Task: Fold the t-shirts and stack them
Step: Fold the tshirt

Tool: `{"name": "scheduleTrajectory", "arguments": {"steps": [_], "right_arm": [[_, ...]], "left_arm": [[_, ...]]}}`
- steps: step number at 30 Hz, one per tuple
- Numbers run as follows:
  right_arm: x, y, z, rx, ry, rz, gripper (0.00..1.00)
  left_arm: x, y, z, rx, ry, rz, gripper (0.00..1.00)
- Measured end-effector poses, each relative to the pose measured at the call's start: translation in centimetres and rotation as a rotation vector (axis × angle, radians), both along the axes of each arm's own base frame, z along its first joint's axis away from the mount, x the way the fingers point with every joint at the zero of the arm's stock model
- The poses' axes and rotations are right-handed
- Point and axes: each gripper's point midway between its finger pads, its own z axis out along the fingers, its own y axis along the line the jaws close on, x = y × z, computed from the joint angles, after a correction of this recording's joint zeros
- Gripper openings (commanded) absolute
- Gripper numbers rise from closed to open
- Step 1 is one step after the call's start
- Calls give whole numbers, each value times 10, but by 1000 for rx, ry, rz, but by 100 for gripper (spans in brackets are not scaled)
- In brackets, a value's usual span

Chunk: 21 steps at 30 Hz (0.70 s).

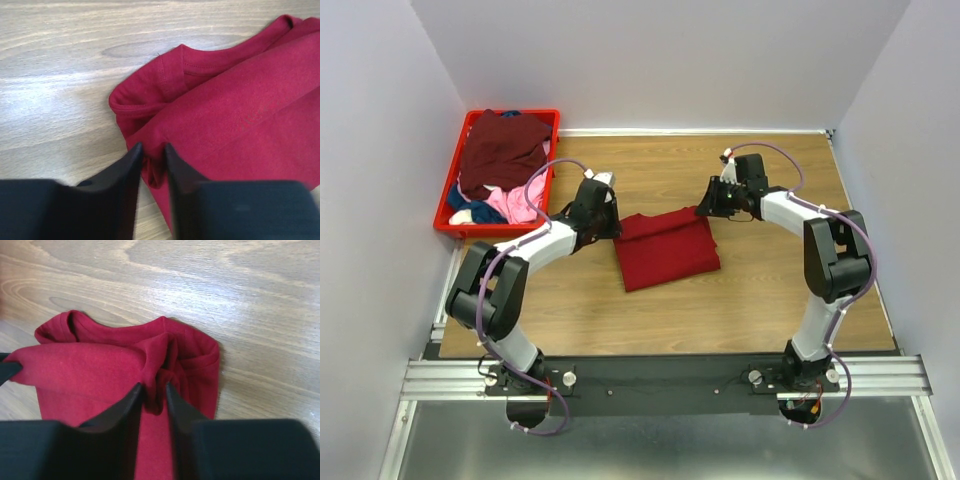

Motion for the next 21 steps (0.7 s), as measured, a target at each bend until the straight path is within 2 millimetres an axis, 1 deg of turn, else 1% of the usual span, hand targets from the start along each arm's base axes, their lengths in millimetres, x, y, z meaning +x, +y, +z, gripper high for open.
{"name": "scheduleTrajectory", "arguments": {"steps": [1,2,3,5,11,15,17,20,21], "right_arm": [[0,0,0,2,0,1,21],[0,1,0,5,0,1,17],[0,1,1,7,0,1,8],[0,2,1,11,1,2,1],[-5,1,6,17,-3,0,1],[-10,0,26,27,-45,-1,1],[-13,-2,40,34,-74,-6,1],[-18,-5,51,32,-103,-17,1],[-19,-7,52,30,-107,-21,1]], "left_arm": [[0,0,-1,0,2,-4,18],[-1,-1,-2,-3,6,-9,5],[-2,-2,-2,-6,9,-13,0],[-3,-4,-2,-10,12,-21,0],[-6,-6,2,-22,13,-35,0],[-7,-9,20,-38,-23,-46,0],[-6,-11,28,-47,-39,-55,0],[-5,-18,37,-57,-57,-69,0],[-5,-19,38,-57,-60,-73,0]]}}
